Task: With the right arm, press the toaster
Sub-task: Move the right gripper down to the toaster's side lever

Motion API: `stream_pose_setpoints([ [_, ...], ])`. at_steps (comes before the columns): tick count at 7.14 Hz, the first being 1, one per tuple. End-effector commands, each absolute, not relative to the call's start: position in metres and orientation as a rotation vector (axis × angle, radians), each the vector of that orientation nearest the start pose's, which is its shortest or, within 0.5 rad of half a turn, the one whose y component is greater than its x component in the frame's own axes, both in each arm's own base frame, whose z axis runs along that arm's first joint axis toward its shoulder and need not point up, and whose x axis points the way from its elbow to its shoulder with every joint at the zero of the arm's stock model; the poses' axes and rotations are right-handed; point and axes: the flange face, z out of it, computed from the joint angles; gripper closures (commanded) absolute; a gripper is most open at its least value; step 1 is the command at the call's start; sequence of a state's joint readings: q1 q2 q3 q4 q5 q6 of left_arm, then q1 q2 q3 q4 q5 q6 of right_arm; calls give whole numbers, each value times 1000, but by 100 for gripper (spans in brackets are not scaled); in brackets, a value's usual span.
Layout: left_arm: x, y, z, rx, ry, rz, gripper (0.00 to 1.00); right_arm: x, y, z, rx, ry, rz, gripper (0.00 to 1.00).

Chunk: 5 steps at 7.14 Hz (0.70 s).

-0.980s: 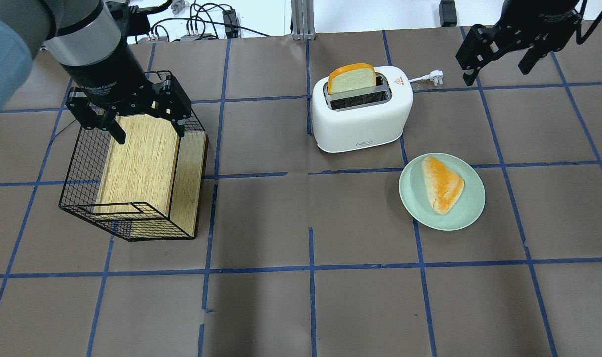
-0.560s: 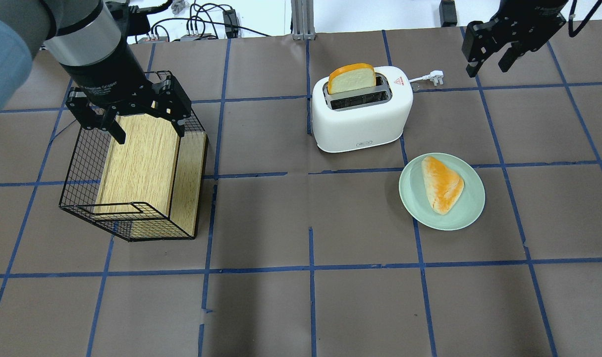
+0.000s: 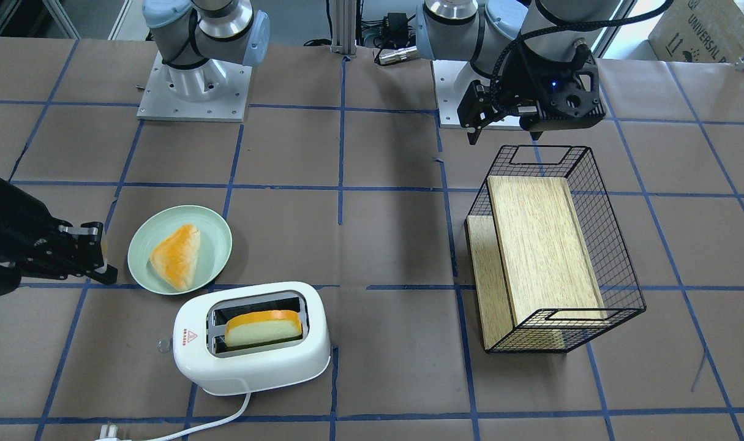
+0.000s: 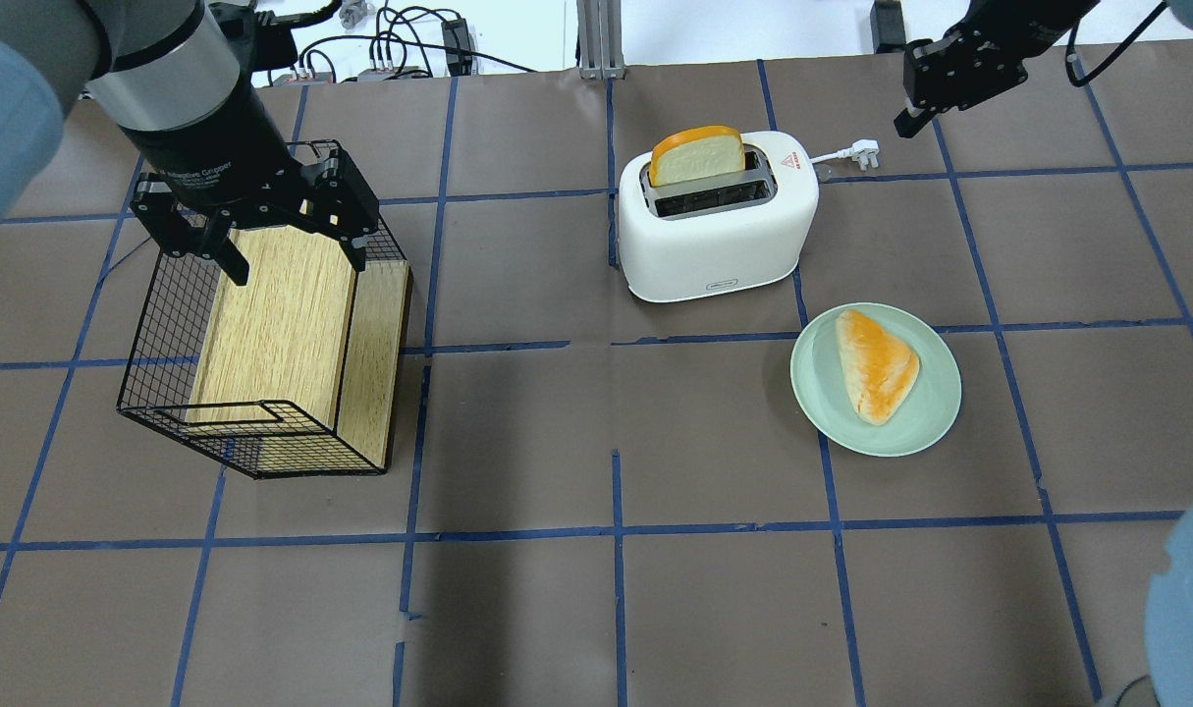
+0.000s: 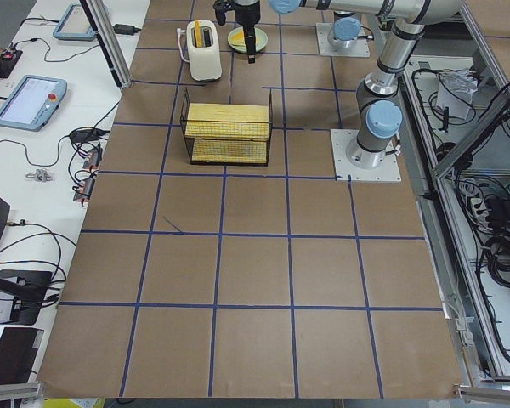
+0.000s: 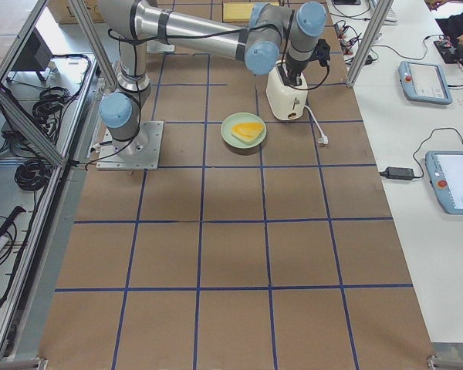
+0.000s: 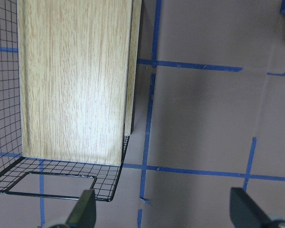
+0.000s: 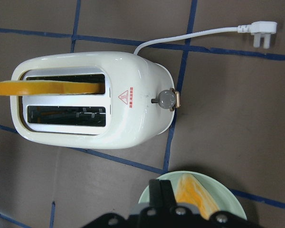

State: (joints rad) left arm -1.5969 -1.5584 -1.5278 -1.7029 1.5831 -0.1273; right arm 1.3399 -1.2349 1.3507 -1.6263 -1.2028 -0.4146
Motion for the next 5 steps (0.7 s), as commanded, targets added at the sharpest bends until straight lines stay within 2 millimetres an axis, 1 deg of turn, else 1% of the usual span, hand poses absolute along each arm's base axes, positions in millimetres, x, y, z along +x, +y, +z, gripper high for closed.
stream_pose_setpoints([
  [1, -144, -474, 503, -157, 3118, 116, 0, 19, -672, 372, -233, 2685, -66, 97],
  [3, -144, -474, 502, -157, 3117, 120, 0, 16, -689, 341, -230, 2679, -46, 97],
  [5, -144, -474, 502, -157, 3117, 120, 0, 18, -696, 323, -230, 2674, -29, 97],
])
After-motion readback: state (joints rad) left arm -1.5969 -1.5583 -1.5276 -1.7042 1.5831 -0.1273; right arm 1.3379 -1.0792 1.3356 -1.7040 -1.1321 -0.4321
